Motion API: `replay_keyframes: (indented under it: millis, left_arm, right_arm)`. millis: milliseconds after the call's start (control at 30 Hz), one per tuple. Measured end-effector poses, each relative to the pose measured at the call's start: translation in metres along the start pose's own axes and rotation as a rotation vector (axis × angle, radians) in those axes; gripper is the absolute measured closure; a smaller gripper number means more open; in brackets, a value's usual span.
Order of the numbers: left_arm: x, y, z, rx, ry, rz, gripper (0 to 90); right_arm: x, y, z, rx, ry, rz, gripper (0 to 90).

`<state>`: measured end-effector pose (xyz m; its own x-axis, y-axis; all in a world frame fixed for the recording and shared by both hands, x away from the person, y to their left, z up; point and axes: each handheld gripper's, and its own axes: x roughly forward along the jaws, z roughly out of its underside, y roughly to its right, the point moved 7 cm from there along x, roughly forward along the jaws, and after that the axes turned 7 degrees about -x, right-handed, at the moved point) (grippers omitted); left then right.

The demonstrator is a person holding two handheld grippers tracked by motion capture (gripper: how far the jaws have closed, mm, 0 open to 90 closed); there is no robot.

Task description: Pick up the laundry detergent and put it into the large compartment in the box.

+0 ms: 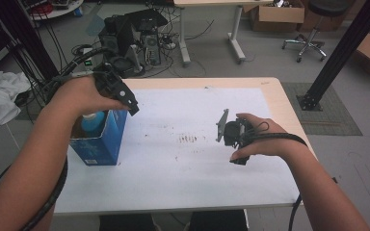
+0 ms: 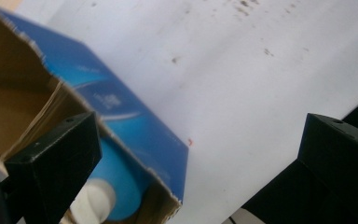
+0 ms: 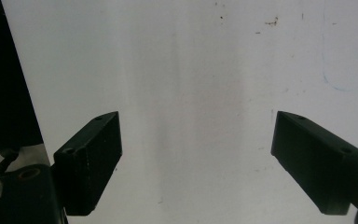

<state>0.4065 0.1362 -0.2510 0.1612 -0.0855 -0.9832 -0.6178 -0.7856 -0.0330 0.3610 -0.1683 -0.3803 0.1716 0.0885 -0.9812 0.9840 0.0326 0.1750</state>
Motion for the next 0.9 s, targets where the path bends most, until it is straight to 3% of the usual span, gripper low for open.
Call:
replay_keyframes:
  millis: [133,300,500,733,900]
  left_arm:
    - [0.002,0.009,-0.002,0.095,0.021,0.033,0.1]
    - [0.006,0.023,-0.003,0.199,0.007,0.071,0.1]
    - [0.014,0.042,0.000,0.302,-0.042,0.092,0.1]
    - [0.025,0.071,0.008,0.488,-0.083,0.121,0.1]
    - [0.034,0.080,0.013,0.559,-0.110,0.120,0.1]
  right_arm:
    - [0.000,0.001,0.000,-0.001,-0.004,-0.003,16.2]
    - [0.000,0.003,-0.001,-0.001,-0.007,-0.005,16.2]
    - [-0.001,0.005,-0.002,-0.008,-0.013,-0.010,16.2]
    - [-0.003,0.010,-0.002,-0.014,-0.027,-0.012,16.2]
    - [-0.006,0.014,-0.004,-0.026,-0.024,-0.008,16.2]
